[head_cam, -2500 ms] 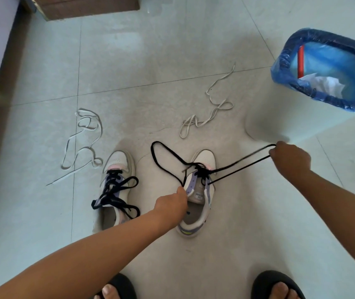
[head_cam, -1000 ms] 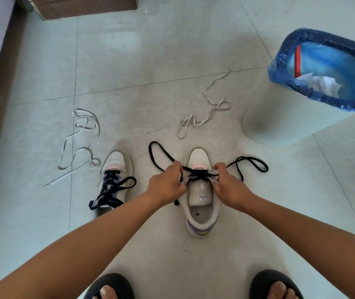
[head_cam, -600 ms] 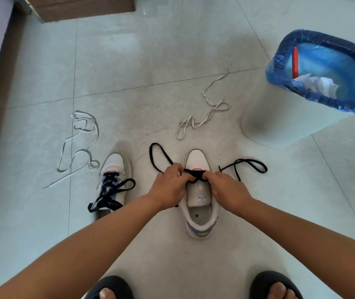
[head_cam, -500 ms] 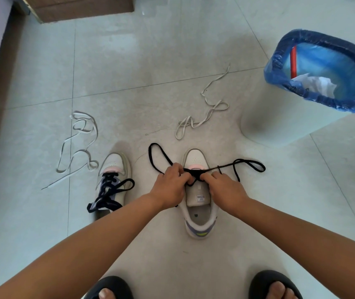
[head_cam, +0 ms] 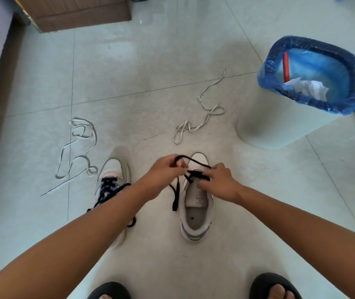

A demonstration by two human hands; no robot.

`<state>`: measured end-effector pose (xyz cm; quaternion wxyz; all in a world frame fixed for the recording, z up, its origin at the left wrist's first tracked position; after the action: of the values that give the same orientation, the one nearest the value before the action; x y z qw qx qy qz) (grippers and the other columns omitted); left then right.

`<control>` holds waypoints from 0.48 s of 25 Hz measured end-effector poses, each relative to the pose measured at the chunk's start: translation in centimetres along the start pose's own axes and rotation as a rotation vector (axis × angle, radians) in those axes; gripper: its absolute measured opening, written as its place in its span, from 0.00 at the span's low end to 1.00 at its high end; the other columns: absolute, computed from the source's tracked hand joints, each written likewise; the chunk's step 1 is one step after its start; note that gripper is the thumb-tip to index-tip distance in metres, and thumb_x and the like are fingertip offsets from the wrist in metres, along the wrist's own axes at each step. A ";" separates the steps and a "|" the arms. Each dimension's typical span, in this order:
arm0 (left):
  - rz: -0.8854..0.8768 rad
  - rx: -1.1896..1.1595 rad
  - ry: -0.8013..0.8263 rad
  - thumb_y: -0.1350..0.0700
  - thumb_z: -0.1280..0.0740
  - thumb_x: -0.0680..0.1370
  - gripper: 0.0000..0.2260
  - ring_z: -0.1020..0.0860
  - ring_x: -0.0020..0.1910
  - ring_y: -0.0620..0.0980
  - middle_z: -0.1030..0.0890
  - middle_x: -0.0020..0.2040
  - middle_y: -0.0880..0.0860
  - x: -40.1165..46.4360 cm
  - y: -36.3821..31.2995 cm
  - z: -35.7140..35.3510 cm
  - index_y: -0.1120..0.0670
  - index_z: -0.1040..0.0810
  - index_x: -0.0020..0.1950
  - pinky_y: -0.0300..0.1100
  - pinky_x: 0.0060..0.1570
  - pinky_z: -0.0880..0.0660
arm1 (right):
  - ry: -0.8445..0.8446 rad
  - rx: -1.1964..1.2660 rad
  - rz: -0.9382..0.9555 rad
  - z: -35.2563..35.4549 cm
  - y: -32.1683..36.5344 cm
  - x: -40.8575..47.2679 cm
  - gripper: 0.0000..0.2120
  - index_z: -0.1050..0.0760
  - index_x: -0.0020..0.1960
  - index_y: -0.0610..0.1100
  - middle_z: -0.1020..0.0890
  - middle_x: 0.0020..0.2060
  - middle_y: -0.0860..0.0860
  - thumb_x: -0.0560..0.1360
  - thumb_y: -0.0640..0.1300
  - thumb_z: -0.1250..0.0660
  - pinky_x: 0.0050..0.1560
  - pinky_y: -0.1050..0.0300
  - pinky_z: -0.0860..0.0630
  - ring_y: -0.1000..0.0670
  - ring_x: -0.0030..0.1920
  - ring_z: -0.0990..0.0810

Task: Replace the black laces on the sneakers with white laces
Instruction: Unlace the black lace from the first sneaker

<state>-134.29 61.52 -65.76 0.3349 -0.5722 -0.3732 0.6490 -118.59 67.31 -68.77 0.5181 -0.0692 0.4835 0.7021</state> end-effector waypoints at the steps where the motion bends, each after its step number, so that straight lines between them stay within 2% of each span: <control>1: -0.015 -0.097 -0.004 0.72 0.40 0.75 0.16 0.25 0.40 0.45 0.26 0.36 0.49 -0.4 -0.8 0.5 0.53 0.35 0.35 0.36 0.45 0.30 | -0.037 0.230 0.018 1.0 0.2 -0.6 0.07 0.20 0.37 0.53 0.24 0.42 0.52 0.72 0.43 0.33 0.47 0.65 0.29 0.52 0.46 0.27; 2: -0.041 -0.181 -0.004 0.72 0.41 0.76 0.15 0.24 0.42 0.46 0.25 0.37 0.50 -0.9 -1.5 1.0 0.54 0.35 0.37 0.38 0.48 0.28 | -0.069 0.433 0.018 2.1 0.4 -1.3 0.09 0.20 0.35 0.51 0.21 0.36 0.55 0.72 0.41 0.32 0.45 0.66 0.28 0.54 0.41 0.25; 4: -0.109 -0.305 0.008 0.72 0.44 0.77 0.14 0.23 0.42 0.49 0.24 0.37 0.51 -1.9 -3.1 2.3 0.54 0.34 0.38 0.43 0.51 0.27 | -0.127 0.701 0.025 4.3 0.5 -2.7 0.09 0.22 0.36 0.47 0.20 0.32 0.54 0.74 0.38 0.33 0.49 0.59 0.27 0.54 0.39 0.23; 6: -0.166 -0.396 0.062 0.69 0.44 0.77 0.11 0.23 0.35 0.50 0.23 0.36 0.51 -3.1 -5.0 3.7 0.55 0.32 0.40 0.47 0.51 0.25 | -0.159 0.882 0.109 7.0 0.8 -4.1 0.08 0.25 0.36 0.42 0.21 0.30 0.50 0.74 0.36 0.35 0.50 0.53 0.24 0.51 0.36 0.22; 8: -0.188 -0.409 0.115 0.62 0.41 0.76 0.05 0.25 0.27 0.49 0.23 0.33 0.53 -4.6 -7.4 5.1 0.55 0.29 0.41 0.49 0.44 0.21 | -0.140 1.017 0.191 10.0 1.3 -5.6 0.09 0.28 0.33 0.43 0.25 0.26 0.48 0.71 0.41 0.36 0.44 0.52 0.20 0.50 0.30 0.25; 10: -0.153 -0.283 0.123 0.55 0.40 0.75 0.08 0.27 0.24 0.50 0.24 0.30 0.54 -6.1 -9.4 6.3 0.56 0.24 0.41 0.49 0.37 0.21 | -0.103 0.993 0.253 12.7 1.7 -7.2 0.11 0.28 0.31 0.46 0.31 0.23 0.49 0.71 0.45 0.35 0.35 0.53 0.20 0.50 0.25 0.30; 12: -0.084 -0.068 0.177 0.50 0.39 0.76 0.12 0.26 0.25 0.52 0.25 0.29 0.55 -7.6 -10.2 7.4 0.55 0.20 0.42 0.48 0.35 0.21 | -0.090 0.846 0.299 14.9 1.4 -8.9 0.13 0.25 0.32 0.46 0.33 0.23 0.50 0.72 0.52 0.34 0.32 0.55 0.23 0.50 0.25 0.33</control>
<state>-140.64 59.31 -52.70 0.3737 -0.6222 -0.3875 0.5684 -109.65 72.65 -54.85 0.4141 0.2500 0.7097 0.5122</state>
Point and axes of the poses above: each hand's wrist, its own x-axis towards the middle knuckle, its own z-axis out of the back of the hand, y = z × x, the point moved 2 cm from there along x, towards the middle knuckle
